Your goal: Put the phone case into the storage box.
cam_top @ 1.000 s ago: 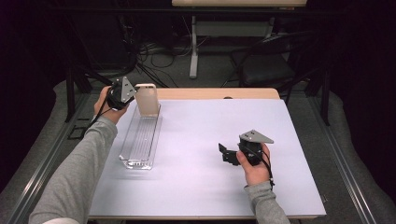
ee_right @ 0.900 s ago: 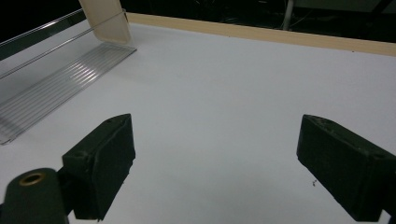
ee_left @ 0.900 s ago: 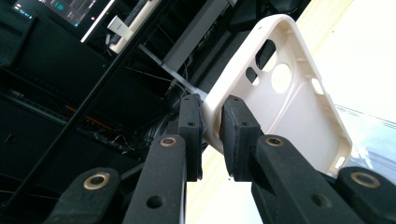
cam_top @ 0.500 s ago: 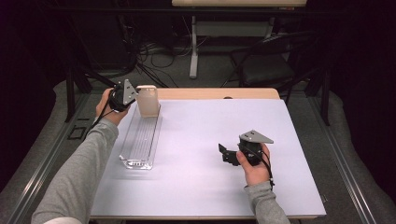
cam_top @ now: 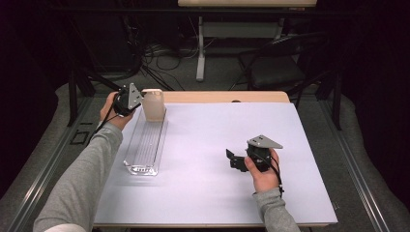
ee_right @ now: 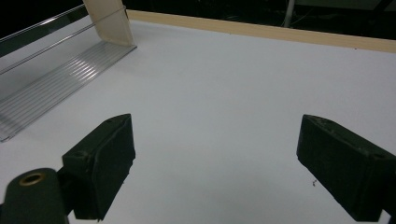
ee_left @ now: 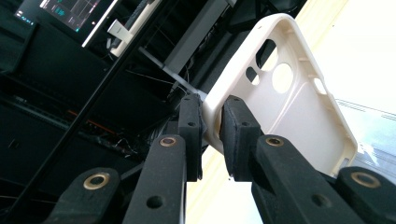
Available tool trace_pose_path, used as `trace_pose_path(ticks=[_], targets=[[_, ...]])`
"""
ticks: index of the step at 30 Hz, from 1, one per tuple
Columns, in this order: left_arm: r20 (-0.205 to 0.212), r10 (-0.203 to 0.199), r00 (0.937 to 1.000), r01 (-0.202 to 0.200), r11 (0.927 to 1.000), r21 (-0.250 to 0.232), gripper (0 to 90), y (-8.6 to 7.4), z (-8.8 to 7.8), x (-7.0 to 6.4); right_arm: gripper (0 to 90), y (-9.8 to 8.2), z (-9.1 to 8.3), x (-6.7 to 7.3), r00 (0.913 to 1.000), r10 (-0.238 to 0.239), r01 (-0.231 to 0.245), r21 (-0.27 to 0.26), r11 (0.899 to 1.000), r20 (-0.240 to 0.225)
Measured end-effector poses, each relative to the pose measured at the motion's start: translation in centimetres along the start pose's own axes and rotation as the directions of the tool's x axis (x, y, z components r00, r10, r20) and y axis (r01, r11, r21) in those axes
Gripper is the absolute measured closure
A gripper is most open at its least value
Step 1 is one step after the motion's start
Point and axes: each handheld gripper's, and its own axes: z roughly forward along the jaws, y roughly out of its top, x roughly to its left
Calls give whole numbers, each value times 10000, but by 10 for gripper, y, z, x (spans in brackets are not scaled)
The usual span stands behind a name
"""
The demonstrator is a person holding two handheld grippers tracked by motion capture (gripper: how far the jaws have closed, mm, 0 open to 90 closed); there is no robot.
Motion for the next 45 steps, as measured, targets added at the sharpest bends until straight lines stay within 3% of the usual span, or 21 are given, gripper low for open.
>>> trace_pose_path(ticks=[7,15,27,35,45], targets=[[-111,321,9994,-319,9994,131,788,-3,2,2,109,0,0,0,10000,-10,10,2,10000,-7],[-229,414,9989,-409,9989,241,782,-5,4,3,108,-1,1,1,10000,-36,36,12,10000,-28],[-212,156,9997,-151,9996,244,741,-6,7,3,109,-1,0,0,10000,-42,42,0,10000,-17],[-361,67,9993,-59,9997,220,625,-6,8,2,109,-1,0,0,10000,-84,84,10,10000,-17],[-190,-565,9982,568,9983,156,459,-8,7,5,108,-2,1,1,10000,-63,63,56,10000,-20]])
